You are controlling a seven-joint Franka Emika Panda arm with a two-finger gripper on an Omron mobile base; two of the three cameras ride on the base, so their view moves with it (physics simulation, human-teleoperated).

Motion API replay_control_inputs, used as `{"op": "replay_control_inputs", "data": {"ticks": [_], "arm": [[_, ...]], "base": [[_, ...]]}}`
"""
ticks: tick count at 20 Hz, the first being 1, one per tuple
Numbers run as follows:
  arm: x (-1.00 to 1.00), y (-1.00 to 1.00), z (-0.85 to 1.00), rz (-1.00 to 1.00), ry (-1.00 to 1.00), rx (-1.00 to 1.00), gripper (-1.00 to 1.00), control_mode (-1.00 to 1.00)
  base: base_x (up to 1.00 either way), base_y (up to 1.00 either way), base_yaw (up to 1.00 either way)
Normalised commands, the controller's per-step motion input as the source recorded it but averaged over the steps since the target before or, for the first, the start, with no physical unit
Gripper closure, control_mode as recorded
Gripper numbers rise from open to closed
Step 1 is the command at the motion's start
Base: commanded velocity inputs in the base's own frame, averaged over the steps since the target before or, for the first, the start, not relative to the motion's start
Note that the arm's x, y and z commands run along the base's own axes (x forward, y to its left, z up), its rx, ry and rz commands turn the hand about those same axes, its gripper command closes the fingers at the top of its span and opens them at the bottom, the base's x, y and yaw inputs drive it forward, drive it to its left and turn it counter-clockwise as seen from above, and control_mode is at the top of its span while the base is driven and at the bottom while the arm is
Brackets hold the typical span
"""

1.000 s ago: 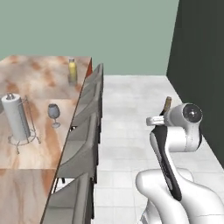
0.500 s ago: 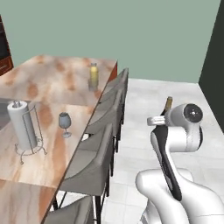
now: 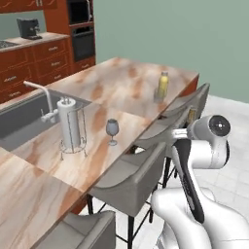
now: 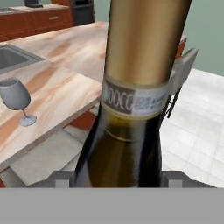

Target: There is a wine glass and glass cup on the dining counter. Place the wine bottle next to the wine glass and the juice bottle next to the glass cup.

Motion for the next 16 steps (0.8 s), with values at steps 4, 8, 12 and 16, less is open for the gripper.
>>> {"op": "replay_control_inputs", "data": {"ticks": [4, 8, 12, 16], "arm": [[0.00, 0.00, 0.00, 0.00, 0.00, 0.00, 1.00, 1.00], [0.00, 0.00, 0.00, 0.00, 0.00, 0.00, 1.00, 1.00], [0.00, 0.00, 0.00, 0.00, 0.00, 0.00, 1.00, 1.00], [0.00, 0.00, 0.00, 0.00, 0.00, 0.00, 1.00, 1.00]], "base": [[0.32, -0.28, 0.53], [0.15, -0.42, 0.36], [0.03, -0.47, 0.30], [0.00, -0.46, 0.35]]}}
